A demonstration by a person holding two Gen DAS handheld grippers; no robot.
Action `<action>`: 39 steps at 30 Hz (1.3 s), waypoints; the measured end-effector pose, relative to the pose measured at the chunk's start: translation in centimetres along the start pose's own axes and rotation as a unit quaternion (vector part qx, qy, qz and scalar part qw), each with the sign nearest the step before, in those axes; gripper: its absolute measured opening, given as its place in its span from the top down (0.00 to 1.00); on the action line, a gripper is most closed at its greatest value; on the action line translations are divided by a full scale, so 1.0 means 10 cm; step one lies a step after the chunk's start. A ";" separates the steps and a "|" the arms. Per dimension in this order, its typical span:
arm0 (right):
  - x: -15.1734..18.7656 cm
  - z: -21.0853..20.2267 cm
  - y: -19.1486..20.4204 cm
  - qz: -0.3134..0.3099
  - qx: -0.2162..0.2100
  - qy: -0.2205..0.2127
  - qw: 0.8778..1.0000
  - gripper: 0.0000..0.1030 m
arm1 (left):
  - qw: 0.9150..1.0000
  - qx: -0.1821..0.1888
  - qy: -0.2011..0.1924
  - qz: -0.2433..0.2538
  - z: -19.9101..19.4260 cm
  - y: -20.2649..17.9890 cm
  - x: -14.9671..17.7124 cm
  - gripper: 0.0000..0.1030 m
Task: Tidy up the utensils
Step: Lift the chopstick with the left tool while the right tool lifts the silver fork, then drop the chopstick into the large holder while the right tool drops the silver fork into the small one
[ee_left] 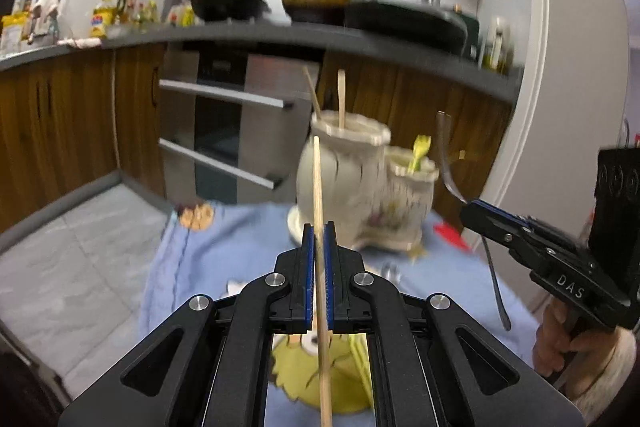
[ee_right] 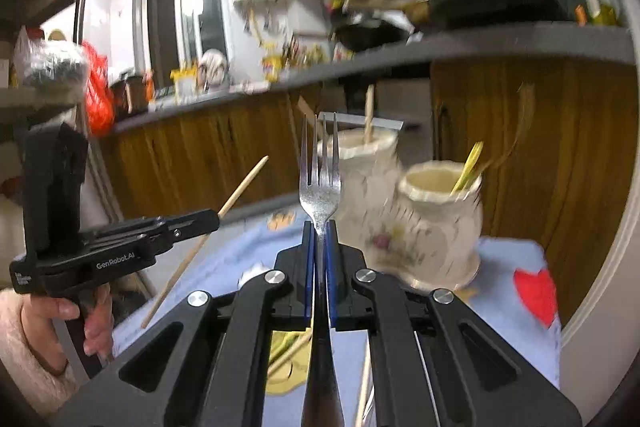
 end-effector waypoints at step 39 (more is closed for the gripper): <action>-1.05 0.70 -0.90 0.018 0.112 -0.148 0.983 0.95 | 0.985 -0.019 -0.171 0.033 1.13 -0.38 -1.65 0.95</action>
Point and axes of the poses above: each gripper's, at about its wrist camera, not at the fingertips, and z roughly the way its jaws point, y to its left, x to its underside, the point moved 4 cm from there along z, roughly the way its jaws point, and after that the axes turned 11 degrees about y, right-handed, at the moved point
